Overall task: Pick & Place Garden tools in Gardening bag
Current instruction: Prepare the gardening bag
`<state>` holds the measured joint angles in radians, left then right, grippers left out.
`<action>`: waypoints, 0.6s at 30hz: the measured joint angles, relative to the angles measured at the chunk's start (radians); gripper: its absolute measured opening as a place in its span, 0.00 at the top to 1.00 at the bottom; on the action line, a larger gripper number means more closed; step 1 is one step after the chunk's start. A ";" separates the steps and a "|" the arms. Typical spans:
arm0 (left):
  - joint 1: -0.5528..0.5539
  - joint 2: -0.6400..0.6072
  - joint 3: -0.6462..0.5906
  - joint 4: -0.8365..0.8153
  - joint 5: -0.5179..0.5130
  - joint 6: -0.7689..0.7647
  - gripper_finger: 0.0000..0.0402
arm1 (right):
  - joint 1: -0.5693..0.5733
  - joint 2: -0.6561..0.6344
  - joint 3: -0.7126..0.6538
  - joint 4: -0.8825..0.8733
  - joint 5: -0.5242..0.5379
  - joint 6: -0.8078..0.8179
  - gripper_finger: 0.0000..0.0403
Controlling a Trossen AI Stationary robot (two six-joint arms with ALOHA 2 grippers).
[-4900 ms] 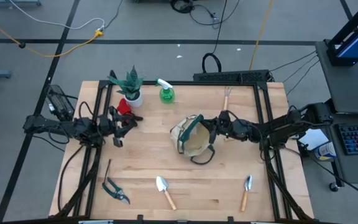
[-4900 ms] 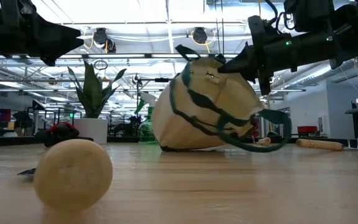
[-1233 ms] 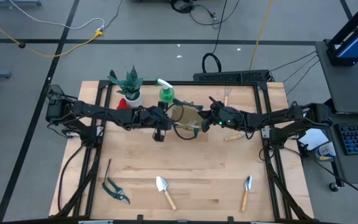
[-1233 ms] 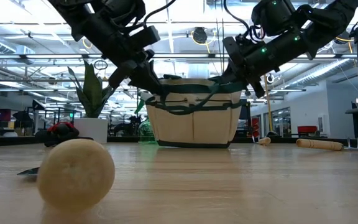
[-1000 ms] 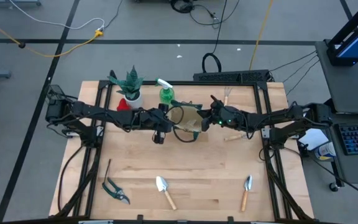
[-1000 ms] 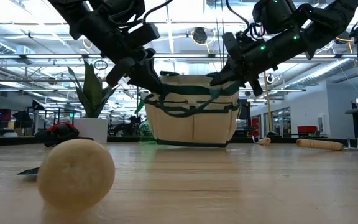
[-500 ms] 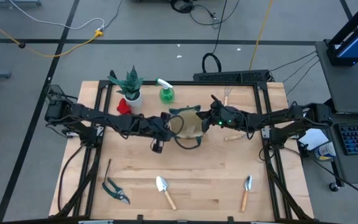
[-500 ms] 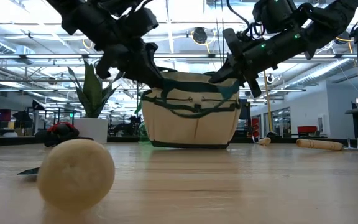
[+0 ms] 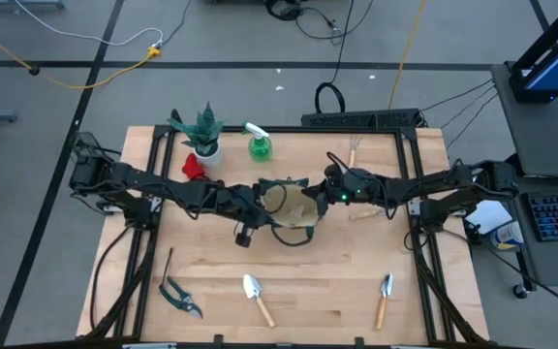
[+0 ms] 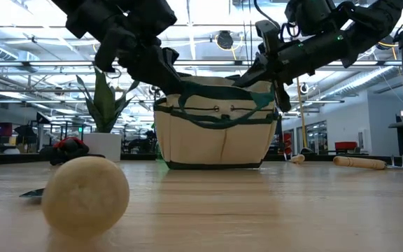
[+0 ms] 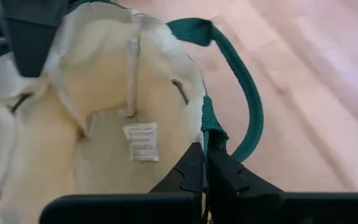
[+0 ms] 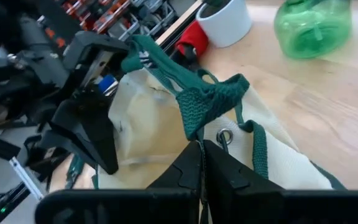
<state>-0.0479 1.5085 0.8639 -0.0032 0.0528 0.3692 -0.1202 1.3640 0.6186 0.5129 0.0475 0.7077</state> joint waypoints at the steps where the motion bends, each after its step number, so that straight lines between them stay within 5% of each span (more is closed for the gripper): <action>1: 0.000 0.000 0.000 0.000 0.017 -0.013 0.97 | 0.002 0.000 0.000 0.000 0.000 -0.018 0.99; 8: 0.000 0.000 0.000 0.000 0.036 -0.035 0.97 | -0.003 0.000 0.000 -0.003 0.002 -0.141 0.96; 18: 0.000 -0.060 0.000 0.001 0.036 -0.038 0.94 | -0.005 0.000 0.000 0.001 0.003 -0.252 0.73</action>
<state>-0.0479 1.4487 0.8642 -0.0024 0.0887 0.3309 -0.1249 1.3636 0.6189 0.5140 0.0505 0.4561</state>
